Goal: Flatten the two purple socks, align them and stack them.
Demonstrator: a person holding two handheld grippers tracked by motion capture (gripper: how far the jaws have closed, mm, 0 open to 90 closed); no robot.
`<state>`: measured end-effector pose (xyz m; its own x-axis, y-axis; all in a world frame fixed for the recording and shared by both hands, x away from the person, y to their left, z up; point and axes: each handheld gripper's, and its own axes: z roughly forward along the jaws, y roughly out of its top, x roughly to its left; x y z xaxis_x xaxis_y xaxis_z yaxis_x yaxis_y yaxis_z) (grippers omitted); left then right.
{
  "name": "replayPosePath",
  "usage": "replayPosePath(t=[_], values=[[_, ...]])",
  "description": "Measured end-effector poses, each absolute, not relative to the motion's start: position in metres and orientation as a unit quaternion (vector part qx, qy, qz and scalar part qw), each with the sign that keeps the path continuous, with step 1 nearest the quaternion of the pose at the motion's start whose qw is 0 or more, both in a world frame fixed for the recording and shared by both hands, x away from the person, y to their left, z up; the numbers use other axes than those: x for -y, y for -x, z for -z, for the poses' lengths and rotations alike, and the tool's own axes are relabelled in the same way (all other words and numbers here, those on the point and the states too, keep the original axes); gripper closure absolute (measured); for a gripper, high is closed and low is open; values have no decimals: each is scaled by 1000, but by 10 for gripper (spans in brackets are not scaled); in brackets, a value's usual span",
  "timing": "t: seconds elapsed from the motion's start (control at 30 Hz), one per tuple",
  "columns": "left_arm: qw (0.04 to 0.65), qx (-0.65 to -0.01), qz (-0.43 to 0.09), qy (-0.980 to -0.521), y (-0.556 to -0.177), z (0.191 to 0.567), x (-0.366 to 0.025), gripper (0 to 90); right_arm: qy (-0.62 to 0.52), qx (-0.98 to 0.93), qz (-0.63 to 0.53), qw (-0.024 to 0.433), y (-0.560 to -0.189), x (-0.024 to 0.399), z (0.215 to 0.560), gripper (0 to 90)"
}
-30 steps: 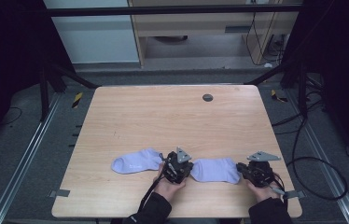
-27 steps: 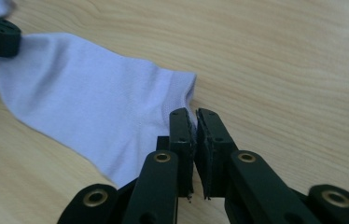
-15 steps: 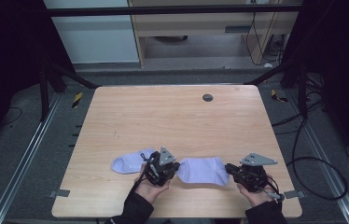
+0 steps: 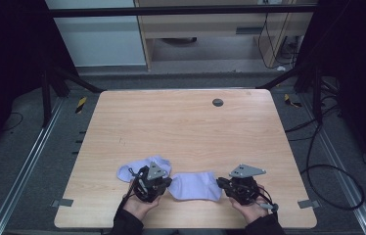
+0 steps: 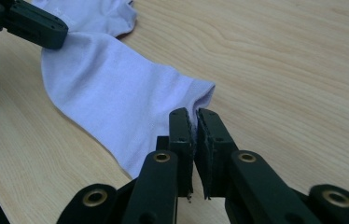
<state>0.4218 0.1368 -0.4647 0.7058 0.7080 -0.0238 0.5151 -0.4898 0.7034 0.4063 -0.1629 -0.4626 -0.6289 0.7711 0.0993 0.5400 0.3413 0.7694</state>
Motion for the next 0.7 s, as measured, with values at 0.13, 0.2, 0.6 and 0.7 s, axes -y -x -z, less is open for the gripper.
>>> replayPosePath(t=[0.13, 0.2, 0.6, 0.7], values=[[346, -361, -131, -856, -421, 472, -139, 878, -404, -810, -401, 137, -405, 160, 466, 848], [340, -362, -129, -858, -421, 476, -139, 877, -407, -811, -398, 135, -406, 160, 470, 848], [353, -375, -141, -846, -423, 473, -146, 667, -420, -812, -378, 146, -406, 164, 482, 726], [364, -381, -151, -836, -424, 468, -153, 609, -423, -802, -391, 156, -406, 166, 478, 688]])
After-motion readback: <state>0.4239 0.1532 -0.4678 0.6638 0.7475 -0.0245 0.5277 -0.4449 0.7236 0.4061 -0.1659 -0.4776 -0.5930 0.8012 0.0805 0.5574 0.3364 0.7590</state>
